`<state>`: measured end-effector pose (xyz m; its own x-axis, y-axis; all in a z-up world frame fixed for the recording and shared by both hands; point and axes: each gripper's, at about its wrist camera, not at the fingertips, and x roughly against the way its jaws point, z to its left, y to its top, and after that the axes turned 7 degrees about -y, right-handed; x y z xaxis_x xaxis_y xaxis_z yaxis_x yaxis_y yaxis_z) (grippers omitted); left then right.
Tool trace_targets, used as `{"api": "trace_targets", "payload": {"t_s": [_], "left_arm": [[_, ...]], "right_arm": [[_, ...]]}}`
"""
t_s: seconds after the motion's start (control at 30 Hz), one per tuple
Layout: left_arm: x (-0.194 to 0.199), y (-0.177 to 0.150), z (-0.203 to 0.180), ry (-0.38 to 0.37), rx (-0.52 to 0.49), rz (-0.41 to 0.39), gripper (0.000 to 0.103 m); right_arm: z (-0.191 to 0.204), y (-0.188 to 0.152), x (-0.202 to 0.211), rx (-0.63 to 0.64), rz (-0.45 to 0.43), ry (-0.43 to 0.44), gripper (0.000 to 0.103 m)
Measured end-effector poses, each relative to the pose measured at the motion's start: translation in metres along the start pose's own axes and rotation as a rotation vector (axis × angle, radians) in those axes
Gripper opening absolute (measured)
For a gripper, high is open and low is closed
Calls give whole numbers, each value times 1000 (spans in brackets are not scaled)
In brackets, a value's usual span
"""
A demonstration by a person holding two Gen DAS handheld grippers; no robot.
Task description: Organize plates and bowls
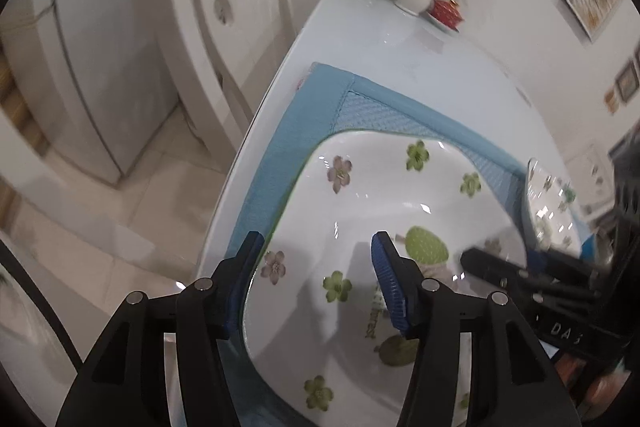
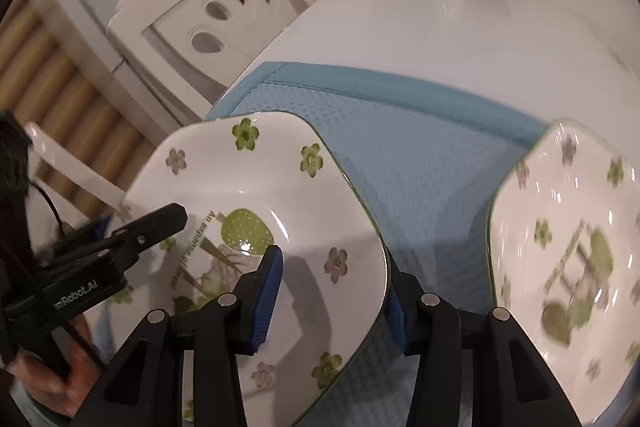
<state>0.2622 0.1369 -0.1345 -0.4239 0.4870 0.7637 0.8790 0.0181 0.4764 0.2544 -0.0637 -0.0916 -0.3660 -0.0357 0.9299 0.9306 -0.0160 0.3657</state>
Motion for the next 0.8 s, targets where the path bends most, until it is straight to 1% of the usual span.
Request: {"api": "trace_targets", "payload": {"t_s": [0.07, 0.17, 0.27, 0.4, 0.5, 0.63, 0.73, 0.8], "left_arm": [[3, -1, 0, -2, 27, 8, 52], [11, -5, -2, 12, 34, 8, 52], [22, -10, -4, -9, 52, 6, 52], [34, -16, -16, -13, 26, 4, 52], [43, -23, -24, -37, 23, 15, 52], [61, -40, -34, -47, 39, 23, 52], [78, -56, -41, -64, 44, 31, 53], [89, -69, -44, -60, 43, 40, 53]], "right_arm": [[0, -3, 5, -18, 11, -2, 46], [6, -12, 13, -7, 27, -21, 46], [5, -19, 22, -33, 37, -7, 46], [2, -29, 42, -46, 38, -16, 46], [-2, -39, 60, -56, 30, -22, 46], [-2, -55, 84, -73, 23, -34, 46], [1, -73, 104, -84, 34, -43, 46], [3, -87, 116, -83, 40, -35, 46]]}}
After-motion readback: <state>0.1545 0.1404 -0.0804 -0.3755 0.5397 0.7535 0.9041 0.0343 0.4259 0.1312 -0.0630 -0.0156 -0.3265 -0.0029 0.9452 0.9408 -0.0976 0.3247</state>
